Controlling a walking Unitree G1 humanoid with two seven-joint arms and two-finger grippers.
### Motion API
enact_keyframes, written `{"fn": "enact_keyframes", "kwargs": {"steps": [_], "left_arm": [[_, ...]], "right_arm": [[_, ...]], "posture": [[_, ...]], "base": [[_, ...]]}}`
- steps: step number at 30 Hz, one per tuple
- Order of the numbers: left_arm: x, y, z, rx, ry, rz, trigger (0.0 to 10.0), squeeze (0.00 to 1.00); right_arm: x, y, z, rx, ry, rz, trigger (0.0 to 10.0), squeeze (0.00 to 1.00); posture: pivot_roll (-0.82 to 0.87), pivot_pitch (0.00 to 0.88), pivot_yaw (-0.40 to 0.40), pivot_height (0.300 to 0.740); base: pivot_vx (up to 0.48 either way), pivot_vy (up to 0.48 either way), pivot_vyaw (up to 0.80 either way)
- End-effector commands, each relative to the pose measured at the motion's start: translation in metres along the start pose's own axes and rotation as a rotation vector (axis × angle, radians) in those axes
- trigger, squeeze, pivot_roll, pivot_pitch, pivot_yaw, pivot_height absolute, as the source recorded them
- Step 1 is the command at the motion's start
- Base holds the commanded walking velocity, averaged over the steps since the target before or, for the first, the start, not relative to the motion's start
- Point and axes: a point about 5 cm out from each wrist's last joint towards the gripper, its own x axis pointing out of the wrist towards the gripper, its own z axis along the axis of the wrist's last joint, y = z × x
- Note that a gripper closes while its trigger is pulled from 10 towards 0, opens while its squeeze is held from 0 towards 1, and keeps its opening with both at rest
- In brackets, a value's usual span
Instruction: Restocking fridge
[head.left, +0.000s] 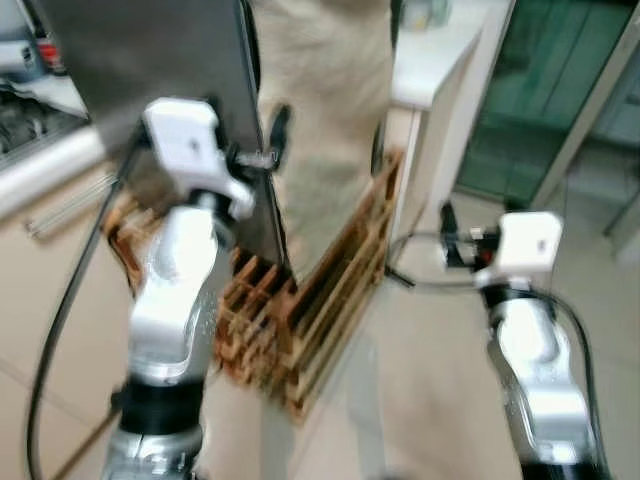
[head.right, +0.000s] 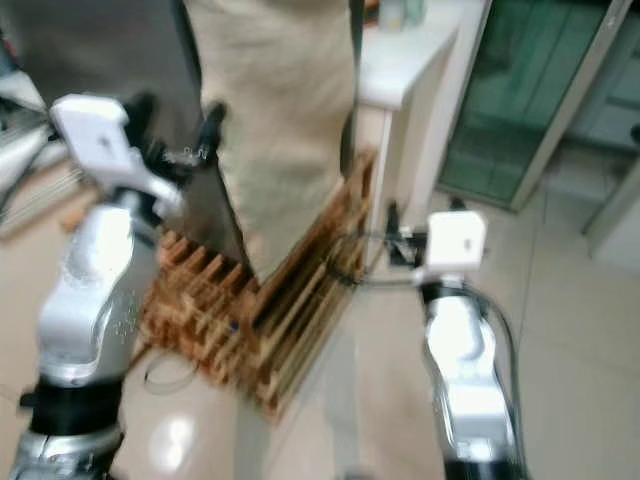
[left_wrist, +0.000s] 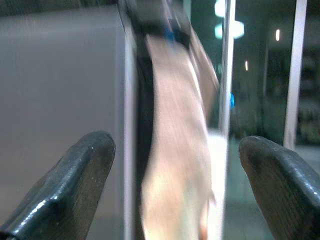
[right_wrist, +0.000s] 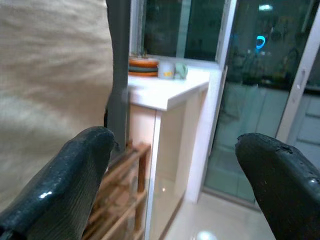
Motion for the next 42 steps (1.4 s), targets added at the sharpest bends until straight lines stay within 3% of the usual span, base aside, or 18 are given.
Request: {"fn": "enact_keyframes", "kwargs": {"steps": [1,3,7,12,21,35,42], "left_arm": [[0.003,0.012,0.009,0.024,-0.041,0.049,10.0,0.0],[0.013,0.01,0.022,0.034,-0.09,0.037,10.0,0.0],[0.021,0.004,0.024,0.029,-0.097,0.008,10.0,0.0],[0.029,-0.014,0.004,-0.047,0.02,-0.07,10.0,0.0],[0.024,-0.024,-0.03,-0.107,0.226,-0.134,10.0,0.0],[0.033,-0.023,-0.025,-0.145,0.225,-0.159,10.0,0.0],[0.026,-0.042,-0.029,-0.208,0.267,-0.232,10.0,0.0]], "right_arm": [[0.002,0.008,0.004,0.007,-0.022,0.03,10.0,0.0],[0.002,0.01,0.003,0.005,-0.02,0.034,10.0,0.0],[0.003,0.011,0.001,0.007,-0.016,0.036,10.0,0.0],[0.004,0.013,-0.002,0.011,-0.009,0.038,10.0,0.0],[0.004,0.013,-0.007,0.014,0.004,0.037,10.0,0.0],[0.002,0.012,-0.01,0.009,0.019,0.038,10.0,0.0],[0.0,0.011,-0.012,0.006,0.029,0.035,10.0,0.0]], "posture": [[-0.12,0.0,0.05,0.74],[-0.12,0.0,0.05,0.74],[-0.12,0.0,0.05,0.74],[-0.13,0.0,0.054,0.74],[-0.13,0.0,0.055,0.74],[-0.14,0.0,0.053,0.74],[-0.14,0.0,0.053,0.74]], "base": [[0.0,0.0,0.0],[0.0,0.0,0.0],[0.0,0.0,0.0],[0.0,0.0,0.0],[0.0,0.0,0.0],[0.0,0.0,0.0],[0.0,0.0,0.0]]}}
